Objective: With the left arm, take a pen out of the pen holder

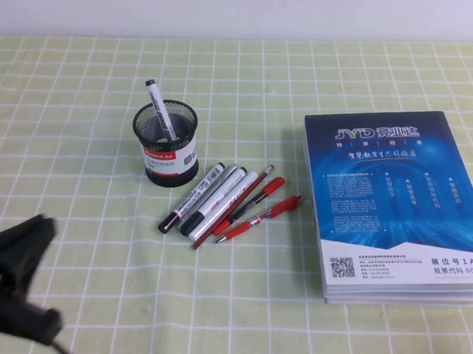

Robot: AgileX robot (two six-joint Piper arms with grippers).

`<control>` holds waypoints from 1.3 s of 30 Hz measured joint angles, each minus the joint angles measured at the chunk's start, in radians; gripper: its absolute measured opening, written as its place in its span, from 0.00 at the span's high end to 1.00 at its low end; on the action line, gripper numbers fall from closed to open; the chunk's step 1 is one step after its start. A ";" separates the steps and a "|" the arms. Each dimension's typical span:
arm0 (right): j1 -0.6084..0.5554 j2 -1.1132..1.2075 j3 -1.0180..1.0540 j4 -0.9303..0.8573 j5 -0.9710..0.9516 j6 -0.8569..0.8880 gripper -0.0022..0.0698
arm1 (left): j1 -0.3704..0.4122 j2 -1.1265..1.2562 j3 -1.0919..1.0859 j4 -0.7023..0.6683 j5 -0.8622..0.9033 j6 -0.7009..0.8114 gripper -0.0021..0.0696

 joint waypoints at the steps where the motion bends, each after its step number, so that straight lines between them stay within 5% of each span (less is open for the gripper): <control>1: 0.000 0.000 0.000 0.000 0.000 0.000 0.99 | 0.024 -0.034 0.023 0.000 -0.003 0.000 0.97; 14: 0.000 0.000 0.000 0.000 0.000 0.000 0.99 | 0.356 -0.578 0.286 -0.027 -0.008 0.006 0.97; 30: 0.000 0.000 0.000 0.000 0.000 0.000 0.99 | 0.370 -0.601 0.286 -0.011 0.380 0.007 0.97; 39: 0.000 0.000 0.000 0.000 0.000 0.000 0.99 | 0.370 -0.601 0.288 0.007 0.425 0.007 0.97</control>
